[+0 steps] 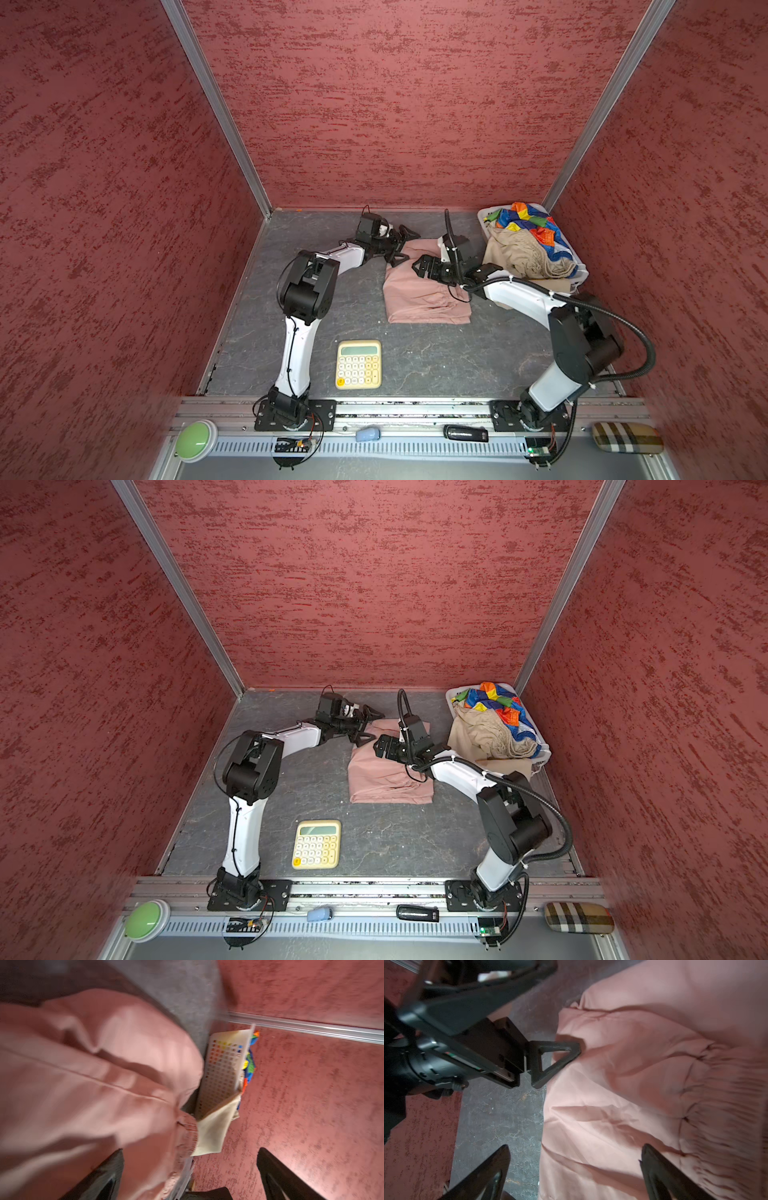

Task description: Fold and stack the shorts

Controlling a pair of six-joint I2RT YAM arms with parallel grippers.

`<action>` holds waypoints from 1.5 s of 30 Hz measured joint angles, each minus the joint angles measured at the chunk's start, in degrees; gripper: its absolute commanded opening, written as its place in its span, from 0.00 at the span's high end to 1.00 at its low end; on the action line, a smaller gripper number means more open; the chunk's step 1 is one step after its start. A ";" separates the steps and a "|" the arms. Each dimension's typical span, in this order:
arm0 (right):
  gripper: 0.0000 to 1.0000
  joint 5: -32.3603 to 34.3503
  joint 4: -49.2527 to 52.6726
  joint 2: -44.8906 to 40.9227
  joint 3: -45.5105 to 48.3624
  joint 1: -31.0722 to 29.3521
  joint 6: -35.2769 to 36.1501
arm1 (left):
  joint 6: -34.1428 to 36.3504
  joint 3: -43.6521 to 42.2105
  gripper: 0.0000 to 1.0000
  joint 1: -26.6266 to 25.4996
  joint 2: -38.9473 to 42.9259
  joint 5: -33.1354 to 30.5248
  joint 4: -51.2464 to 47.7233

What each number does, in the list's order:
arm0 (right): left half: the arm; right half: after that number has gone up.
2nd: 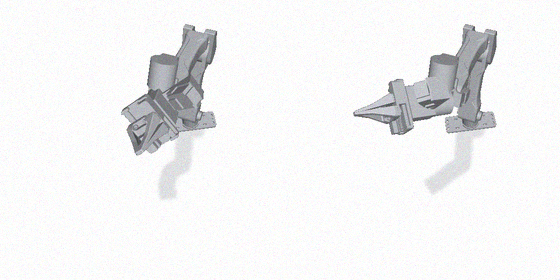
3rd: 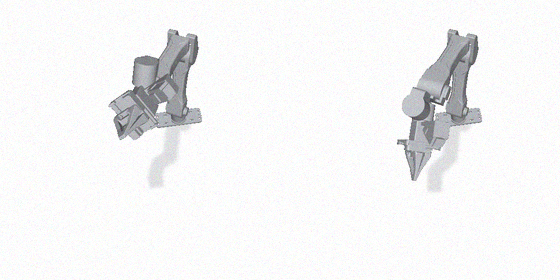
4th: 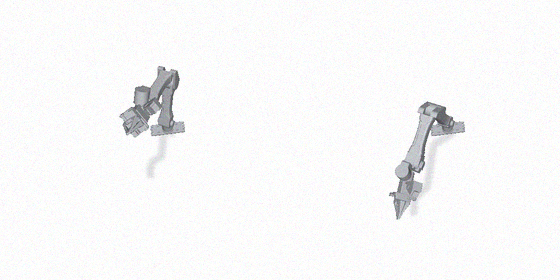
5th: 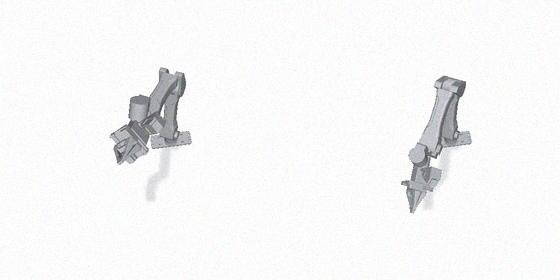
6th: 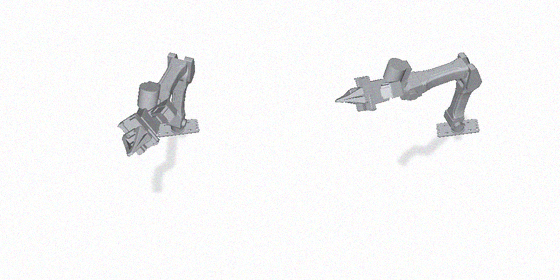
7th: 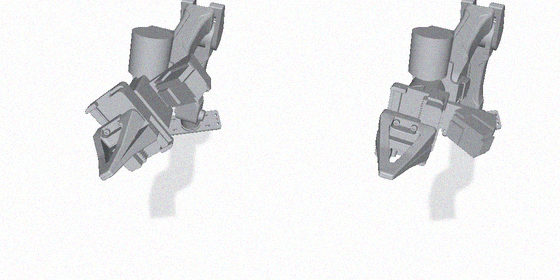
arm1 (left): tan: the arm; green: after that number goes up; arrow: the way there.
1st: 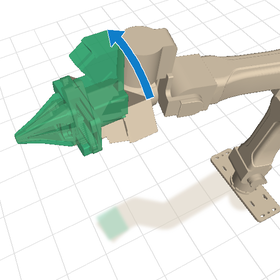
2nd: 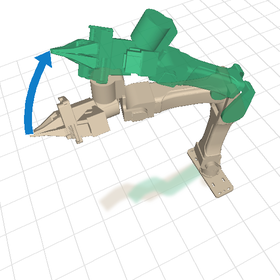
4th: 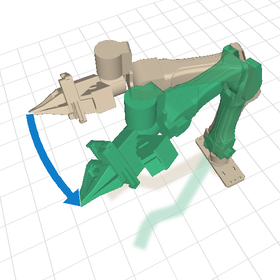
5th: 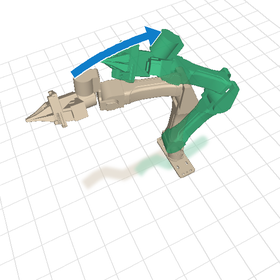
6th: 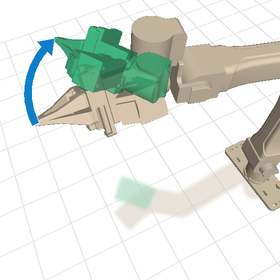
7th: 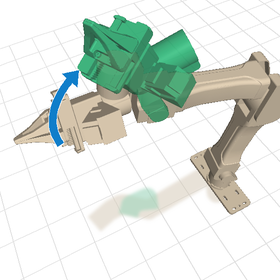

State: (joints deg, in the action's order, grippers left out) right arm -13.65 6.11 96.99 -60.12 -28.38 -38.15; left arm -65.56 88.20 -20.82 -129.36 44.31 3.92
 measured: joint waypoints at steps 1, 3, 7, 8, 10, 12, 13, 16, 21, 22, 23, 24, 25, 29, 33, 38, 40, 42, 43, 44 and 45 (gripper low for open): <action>0.01 -0.79 -0.59 0.83 0.63 0.22 -0.02 | 0.15 0.28 0.01 0.13 -0.98 -0.13 -0.68; 0.01 -1.99 -1.55 2.08 2.16 0.92 0.04 | 0.55 1.57 0.01 0.79 -2.49 0.31 -1.36; 0.01 -3.34 -3.69 2.99 5.81 2.86 0.70 | 1.97 6.27 0.01 2.49 -4.07 -1.18 -2.58; 0.01 -3.56 -4.52 2.99 6.93 3.39 0.98 | 2.21 7.34 0.01 3.04 -4.66 -1.42 -2.60; 0.01 -3.82 -6.12 2.97 8.72 4.17 1.44 | 2.69 8.72 0.01 4.11 -5.90 -2.40 -2.75; 0.01 -4.26 -8.83 2.43 10.64 4.66 1.77 | 3.02 10.19 0.01 5.03 -7.50 -2.75 -3.43; 0.01 -4.74 -10.29 2.05 11.72 4.81 1.86 | 3.21 11.52 0.01 5.49 -8.37 -2.27 -3.58; 0.01 -6.45 -11.61 1.62 12.52 5.05 1.99 | 4.48 16.44 0.01 6.25 -10.69 -2.54 -5.81; 0.01 -6.73 -5.49 -2.54 11.28 5.42 2.86 | 15.63 20.44 0.01 5.92 -8.81 -4.50 -18.16; 0.01 -6.62 -3.37 -4.33 10.51 5.77 3.26 | 18.60 20.11 0.01 5.66 -7.23 -5.05 -21.11; 0.01 -6.45 -1.62 -6.01 9.60 6.29 3.69 | 21.68 19.12 0.01 5.33 -4.98 -5.57 -23.78; 0.01 -6.27 -0.20 -7.58 8.66 7.06 4.13 | 24.02 17.88 0.01 5.05 -3.04 -5.75 -25.55; 0.01 -6.08 0.92 -9.16 7.76 8.07 4.66 | 26.77 16.02 0.01 4.74 -0.24 -5.88 -27.69; 0.01 -5.01 4.13 -13.86 6.23 12.13 6.86 | 36.20 8.31 0.00 2.97 9.01 -7.69 -34.49; 0.01 -4.17 7.13 -15.61 6.47 14.71 8.04 | 41.59 3.61 0.01 0.31 10.58 -9.90 -39.01; 0.01 -4.13 8.81 -16.98 8.17 15.65 8.48 | 44.76 1.27 0.09 -2.95 8.04 -13.16 -43.80; 0.01 -4.15 9.14 -17.77 9.05 15.85 8.46 | 45.18 1.99 0.12 -3.54 6.82 -13.29 -44.59; 0.01 -4.17 9.31 -18.51 9.73 15.85 8.41 | 45.59 3.08 0.19 -3.78 6.14 -14.40 -45.05; 0.01 -4.17 9.35 -18.84 9.90 15.87 8.41 | 45.83 3.65 0.28 -3.82 5.68 -14.75 -45.27; 0.01 -4.17 9.44 -19.12 10.03 15.89 8.39 | 46.03 4.17 0.37 -3.93 5.18 -14.88 -45.42; 0.01 -4.17 9.46 -19.32 10.05 15.93 8.39 | 46.03 4.74 0.49 -3.98 4.66 -15.30 -45.48</action>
State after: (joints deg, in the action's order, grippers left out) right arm -17.82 15.57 77.67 -50.06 -12.45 -29.76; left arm -19.53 92.95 -24.80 -124.70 29.02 -41.56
